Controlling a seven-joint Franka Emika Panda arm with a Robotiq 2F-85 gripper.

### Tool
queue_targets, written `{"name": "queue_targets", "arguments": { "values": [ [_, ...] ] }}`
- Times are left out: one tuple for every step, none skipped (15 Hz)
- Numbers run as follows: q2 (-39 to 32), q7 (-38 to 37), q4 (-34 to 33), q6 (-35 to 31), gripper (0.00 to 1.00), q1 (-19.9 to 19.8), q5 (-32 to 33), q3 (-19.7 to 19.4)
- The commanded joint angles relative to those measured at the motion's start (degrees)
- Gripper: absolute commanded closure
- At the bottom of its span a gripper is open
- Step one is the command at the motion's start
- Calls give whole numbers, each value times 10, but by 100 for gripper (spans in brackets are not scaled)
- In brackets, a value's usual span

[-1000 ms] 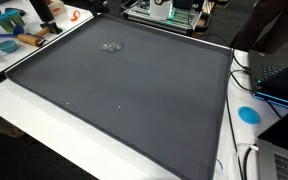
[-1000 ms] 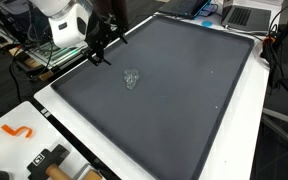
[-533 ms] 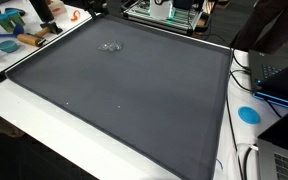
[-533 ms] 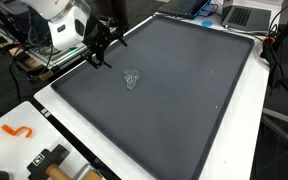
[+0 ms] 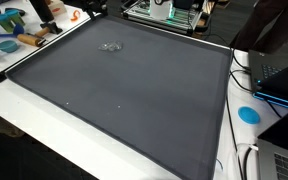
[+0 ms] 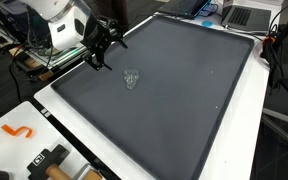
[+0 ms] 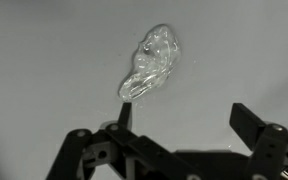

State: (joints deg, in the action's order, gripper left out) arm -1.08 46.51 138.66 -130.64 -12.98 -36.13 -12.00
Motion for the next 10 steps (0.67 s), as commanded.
{"name": "queue_targets", "arguments": {
  "values": [
    [4,-4,8,-16,0,7,1,6],
    [3,-9,6,-18,0,10,7,8],
    [3,-13,5,-20,0,12,9,10],
    [1,-18,2,-20,0,14,14,12],
    [0,-23,0,-20,0,17,18,14],
    [-2,-32,-3,-17,0,19,25,16],
    [-5,-44,-7,-14,0,22,34,18],
    [-8,-63,-12,-10,0,24,48,19],
    [-11,-81,-17,-7,0,26,63,22],
    [-13,-96,-21,-4,0,28,77,24]
  ]
}}
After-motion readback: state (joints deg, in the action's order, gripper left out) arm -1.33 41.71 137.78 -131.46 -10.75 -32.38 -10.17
